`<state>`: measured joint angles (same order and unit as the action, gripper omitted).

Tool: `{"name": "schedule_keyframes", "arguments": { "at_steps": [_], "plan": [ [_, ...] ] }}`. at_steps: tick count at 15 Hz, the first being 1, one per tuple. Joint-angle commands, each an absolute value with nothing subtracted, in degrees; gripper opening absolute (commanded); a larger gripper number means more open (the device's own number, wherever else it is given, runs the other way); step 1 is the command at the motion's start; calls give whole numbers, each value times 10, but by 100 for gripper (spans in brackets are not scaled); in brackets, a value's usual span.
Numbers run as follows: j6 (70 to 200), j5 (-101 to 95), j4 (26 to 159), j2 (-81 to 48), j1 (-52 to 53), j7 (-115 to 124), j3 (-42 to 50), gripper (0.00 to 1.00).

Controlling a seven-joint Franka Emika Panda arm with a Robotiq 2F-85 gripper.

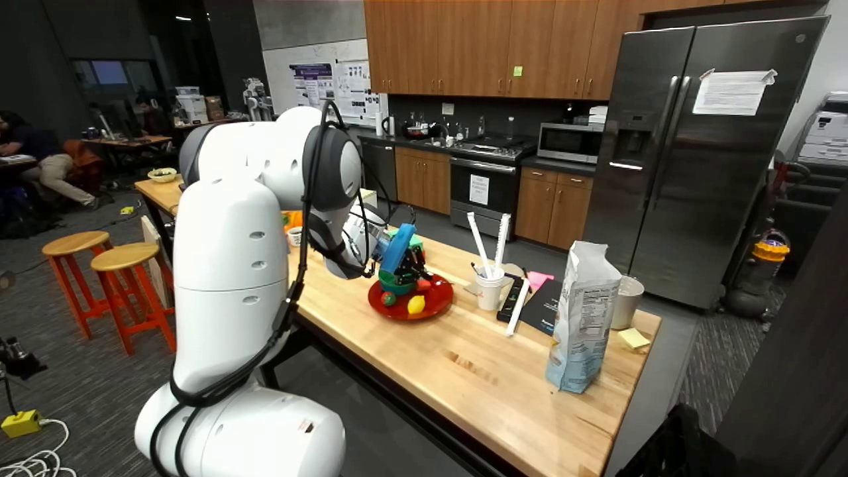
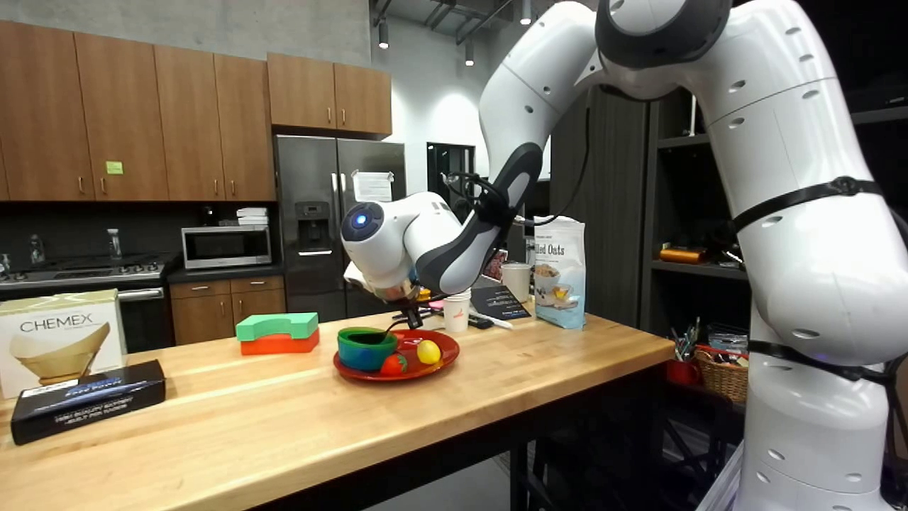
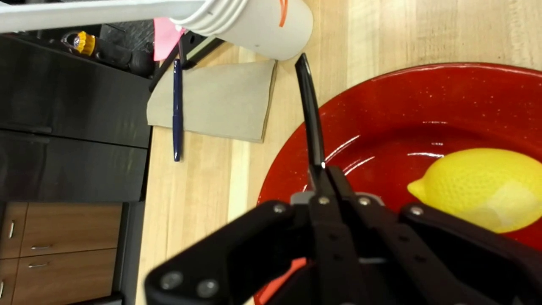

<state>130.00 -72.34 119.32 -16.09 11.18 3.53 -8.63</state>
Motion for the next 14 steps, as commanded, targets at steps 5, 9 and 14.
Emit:
{"name": "schedule_keyframes", "arguments": {
  "at_steps": [5,9,14],
  "plan": [
    [1269,-795,1196,-155,122,59,-84,1],
    [1232,-864,1194,-163,124,101,-86,1],
    [1193,-943,1196,-175,125,147,-90,1]
  ]
}}
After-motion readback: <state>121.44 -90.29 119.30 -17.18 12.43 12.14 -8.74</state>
